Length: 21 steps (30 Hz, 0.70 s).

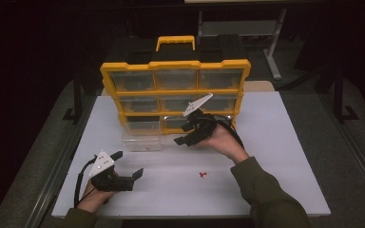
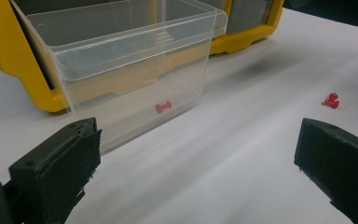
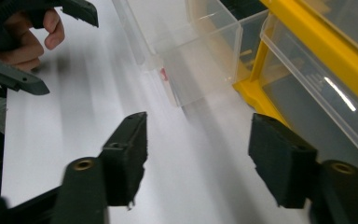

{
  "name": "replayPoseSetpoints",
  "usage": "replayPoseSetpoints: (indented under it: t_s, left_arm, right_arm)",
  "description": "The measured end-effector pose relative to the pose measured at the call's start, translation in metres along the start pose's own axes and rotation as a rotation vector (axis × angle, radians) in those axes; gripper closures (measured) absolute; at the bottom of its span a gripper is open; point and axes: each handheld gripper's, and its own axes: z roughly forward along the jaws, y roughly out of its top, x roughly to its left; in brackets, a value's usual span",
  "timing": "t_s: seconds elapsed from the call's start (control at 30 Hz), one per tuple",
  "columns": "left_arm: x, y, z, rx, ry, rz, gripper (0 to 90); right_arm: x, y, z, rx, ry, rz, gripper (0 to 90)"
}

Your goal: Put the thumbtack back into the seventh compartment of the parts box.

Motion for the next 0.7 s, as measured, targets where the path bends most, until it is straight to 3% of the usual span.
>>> replayPoseSetpoints:
  t_s: [0.17,0.23,0.33,0.7]
  left_arm:
    - [0.000,0.000,0.000,0.001,0.001,-0.002,0.0]
    - [0.000,0.000,0.000,0.000,0.001,-0.004,0.0]
    - [0.000,0.000,0.000,0.000,0.002,-0.004,0.0]
    - [0.000,-0.001,0.000,-0.013,0.000,-0.013,0.0]
  right_arm:
    - [0.004,-0.008,0.000,0.006,-0.006,0.011,25.0]
    - [0.004,-0.011,0.000,0.002,-0.016,-0.006,24.6]
    - [0.006,-0.016,-0.002,-0.002,-0.012,0.021,24.3]
    - [0.007,-0.039,-0.006,0.002,-0.016,0.029,24.4]
